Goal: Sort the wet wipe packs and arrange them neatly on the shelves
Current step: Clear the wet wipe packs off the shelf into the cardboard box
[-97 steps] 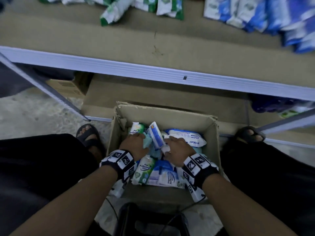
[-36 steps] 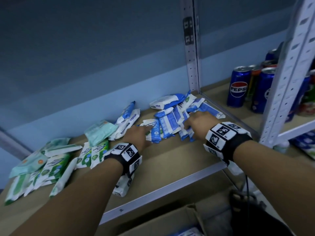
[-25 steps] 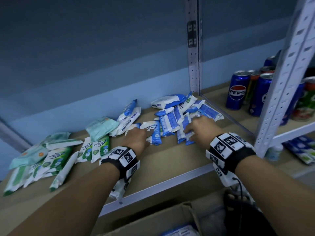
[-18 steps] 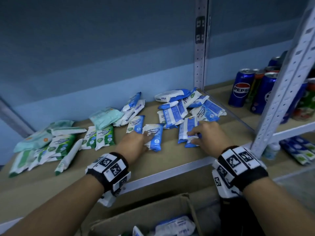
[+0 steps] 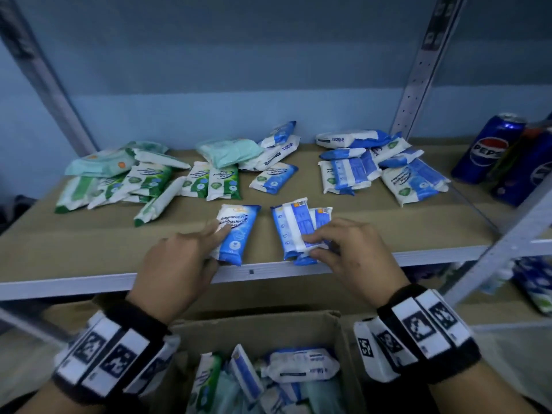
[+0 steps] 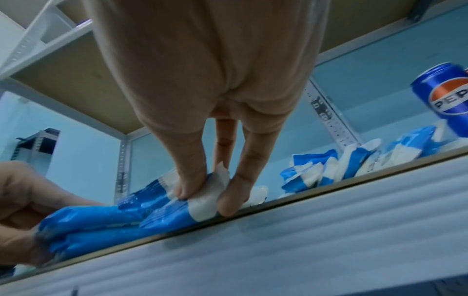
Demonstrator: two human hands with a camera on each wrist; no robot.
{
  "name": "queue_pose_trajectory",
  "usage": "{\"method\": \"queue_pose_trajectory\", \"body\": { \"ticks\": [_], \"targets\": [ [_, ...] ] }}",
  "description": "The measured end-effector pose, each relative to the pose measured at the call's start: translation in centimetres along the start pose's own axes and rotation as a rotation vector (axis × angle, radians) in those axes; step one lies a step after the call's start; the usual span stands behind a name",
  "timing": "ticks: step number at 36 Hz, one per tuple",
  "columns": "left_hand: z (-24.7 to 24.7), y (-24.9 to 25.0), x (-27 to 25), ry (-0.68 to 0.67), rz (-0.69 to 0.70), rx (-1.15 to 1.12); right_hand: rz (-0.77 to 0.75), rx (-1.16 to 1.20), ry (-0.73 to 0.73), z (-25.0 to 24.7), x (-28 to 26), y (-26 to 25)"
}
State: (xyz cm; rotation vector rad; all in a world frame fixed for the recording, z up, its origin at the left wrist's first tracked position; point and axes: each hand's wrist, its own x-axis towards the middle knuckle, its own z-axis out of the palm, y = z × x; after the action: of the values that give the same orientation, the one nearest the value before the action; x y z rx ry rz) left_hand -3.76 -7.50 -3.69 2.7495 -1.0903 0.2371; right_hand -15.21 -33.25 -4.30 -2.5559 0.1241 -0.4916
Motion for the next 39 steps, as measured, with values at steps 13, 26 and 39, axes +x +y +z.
{"method": "queue_pose_trajectory", "body": {
  "ticks": [13,26,39],
  "targets": [
    [1.1,1.7,0.1,0.188,-0.284,-0.18,-0.018,-0.168,0.072,3.1,1.4,-2.0],
    [1.4,0.8,0.6,0.197,-0.324,-0.288,-0.053,-0.02,0.322,1.3,1.1,-1.7],
    [1.7,0.7,0.3,0.258,-0.302,-0.313,-0.219,-0.164,0.362,-0.6,0.8,0.4]
  ]
}}
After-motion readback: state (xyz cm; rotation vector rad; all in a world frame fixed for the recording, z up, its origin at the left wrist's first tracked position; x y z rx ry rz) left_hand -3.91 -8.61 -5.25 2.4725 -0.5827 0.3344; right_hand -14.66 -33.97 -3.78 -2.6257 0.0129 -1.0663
